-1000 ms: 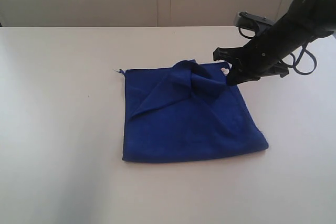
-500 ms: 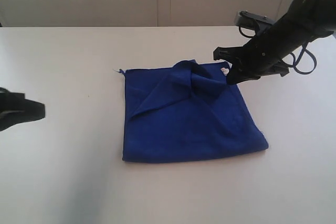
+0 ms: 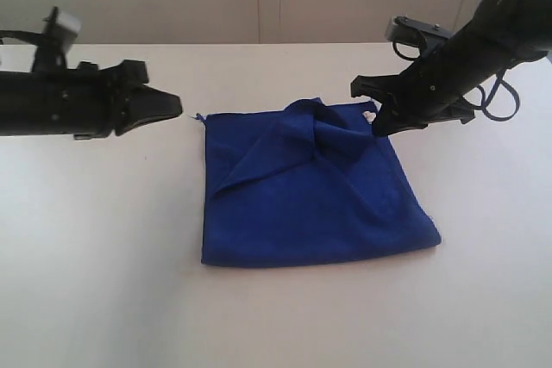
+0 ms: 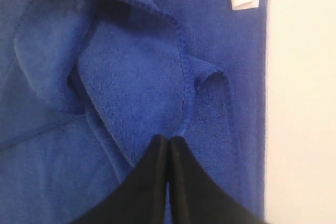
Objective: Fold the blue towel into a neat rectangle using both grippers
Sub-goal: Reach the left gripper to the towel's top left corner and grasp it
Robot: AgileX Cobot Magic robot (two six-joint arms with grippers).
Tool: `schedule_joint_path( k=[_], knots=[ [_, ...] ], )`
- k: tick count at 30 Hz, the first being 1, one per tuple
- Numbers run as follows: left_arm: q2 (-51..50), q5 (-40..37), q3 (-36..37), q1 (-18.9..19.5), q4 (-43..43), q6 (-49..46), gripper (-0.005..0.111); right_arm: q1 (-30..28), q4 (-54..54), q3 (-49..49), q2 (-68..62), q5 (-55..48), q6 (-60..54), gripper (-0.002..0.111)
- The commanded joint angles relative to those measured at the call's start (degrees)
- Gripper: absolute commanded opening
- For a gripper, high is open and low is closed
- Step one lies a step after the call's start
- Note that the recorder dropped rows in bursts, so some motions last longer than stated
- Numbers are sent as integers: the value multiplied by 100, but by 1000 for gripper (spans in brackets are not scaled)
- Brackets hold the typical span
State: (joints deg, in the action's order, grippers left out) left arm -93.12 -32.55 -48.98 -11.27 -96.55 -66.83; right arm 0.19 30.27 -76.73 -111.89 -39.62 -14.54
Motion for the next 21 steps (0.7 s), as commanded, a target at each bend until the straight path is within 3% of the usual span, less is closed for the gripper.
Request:
schedule_joint_path(
  k=[1, 5, 11, 19, 21],
  knots=[
    [-839, 169, -814, -504, -156, -49, 0, -19, -21, 17, 48, 52, -2, 0],
    [-1631, 206, -1615, -779, -81, 305, 0, -19, -21, 17, 48, 52, -2, 0],
    [-2523, 466, -2533, -947, 699, 1382, 0, -19, -21, 17, 48, 16, -2, 0],
    [-3140, 292, -3251, -1002, 702, 1761, 0, -19, -21, 17, 48, 16, -2, 0],
    [-3204, 281, -3353, -1068, 675, 1761, 4, -19, -21, 17, 48, 16, -2, 0]
  ],
)
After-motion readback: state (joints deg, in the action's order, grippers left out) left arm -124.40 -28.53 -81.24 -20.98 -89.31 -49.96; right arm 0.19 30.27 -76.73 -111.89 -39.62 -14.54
